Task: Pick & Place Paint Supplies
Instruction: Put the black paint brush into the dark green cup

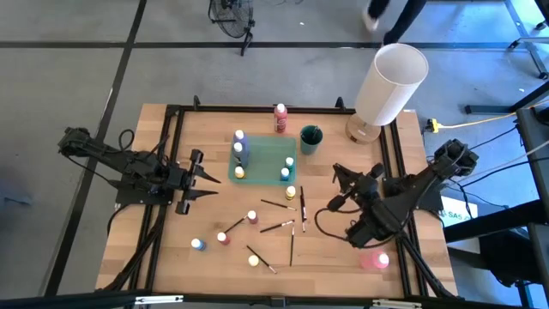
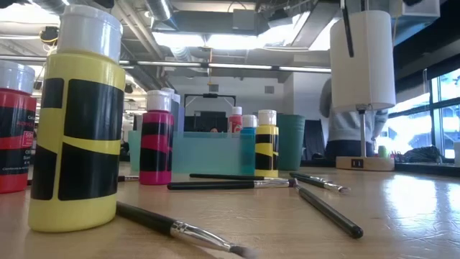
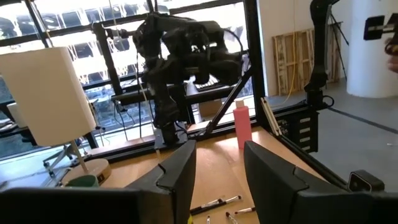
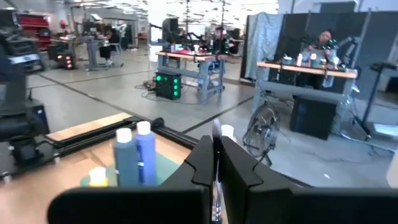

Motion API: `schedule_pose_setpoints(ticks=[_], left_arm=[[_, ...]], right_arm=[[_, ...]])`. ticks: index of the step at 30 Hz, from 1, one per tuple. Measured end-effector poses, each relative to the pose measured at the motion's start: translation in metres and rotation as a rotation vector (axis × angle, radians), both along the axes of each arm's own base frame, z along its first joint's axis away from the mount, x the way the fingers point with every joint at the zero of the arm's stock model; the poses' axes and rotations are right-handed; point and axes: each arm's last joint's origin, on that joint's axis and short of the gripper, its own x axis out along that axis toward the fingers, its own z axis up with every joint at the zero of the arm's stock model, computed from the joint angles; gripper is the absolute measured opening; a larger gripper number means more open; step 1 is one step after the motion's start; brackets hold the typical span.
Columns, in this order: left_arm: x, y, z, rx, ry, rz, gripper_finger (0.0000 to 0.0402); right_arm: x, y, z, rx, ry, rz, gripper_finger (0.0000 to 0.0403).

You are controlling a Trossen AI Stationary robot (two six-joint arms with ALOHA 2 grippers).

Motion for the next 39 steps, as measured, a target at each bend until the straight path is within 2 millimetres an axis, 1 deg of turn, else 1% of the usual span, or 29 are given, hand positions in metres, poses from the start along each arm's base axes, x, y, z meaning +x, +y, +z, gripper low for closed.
schedule_pose_setpoints(ticks=[3, 9, 13, 16, 23, 26, 29, 33, 36, 39], left_arm=[[0.000, 0.000, 0.000, 0.001, 0.000, 0.007, 0.0131], [0.000, 0.001, 0.000, 0.001, 0.000, 0.027, 0.0130], [0.000, 0.001, 0.000, -0.013, 0.002, 0.027, 0.0130], [0.000, 0.001, 0.000, -0.032, 0.005, 0.026, 0.0132], [0.000, 0.001, -0.001, -0.034, 0.011, 0.026, 0.0128], [0.000, 0.001, -0.001, -0.040, 0.011, 0.026, 0.0128], [0.000, 0.001, -0.001, -0.040, 0.011, 0.035, 0.0128], [0.000, 0.001, -0.001, -0.041, 0.011, 0.044, 0.0127], [0.000, 0.001, 0.000, -0.041, 0.011, 0.049, 0.0127], [0.000, 0.001, 0.000, -0.045, 0.011, 0.049, 0.0128]], right_arm=[[0.001, -0.006, -0.009, 0.001, -0.003, -0.022, 0.0011], [0.006, -0.018, -0.021, -0.002, -0.010, -0.074, 0.0011], [0.007, -0.024, -0.027, -0.003, -0.013, -0.096, 0.0011], [0.009, -0.028, -0.037, 0.010, -0.031, -0.112, 0.0011], [0.016, -0.024, -0.066, 0.069, -0.126, -0.116, 0.0011], [0.023, -0.020, -0.075, 0.075, -0.105, -0.116, 0.0011], [0.033, -0.016, -0.076, 0.088, -0.006, -0.110, 0.0011], [0.058, -0.014, -0.071, 0.110, 0.140, -0.050, 0.0011], [0.082, -0.023, -0.060, 0.109, 0.199, 0.025, 0.0011], [0.102, -0.039, -0.044, 0.052, 0.224, 0.109, 0.0011]])
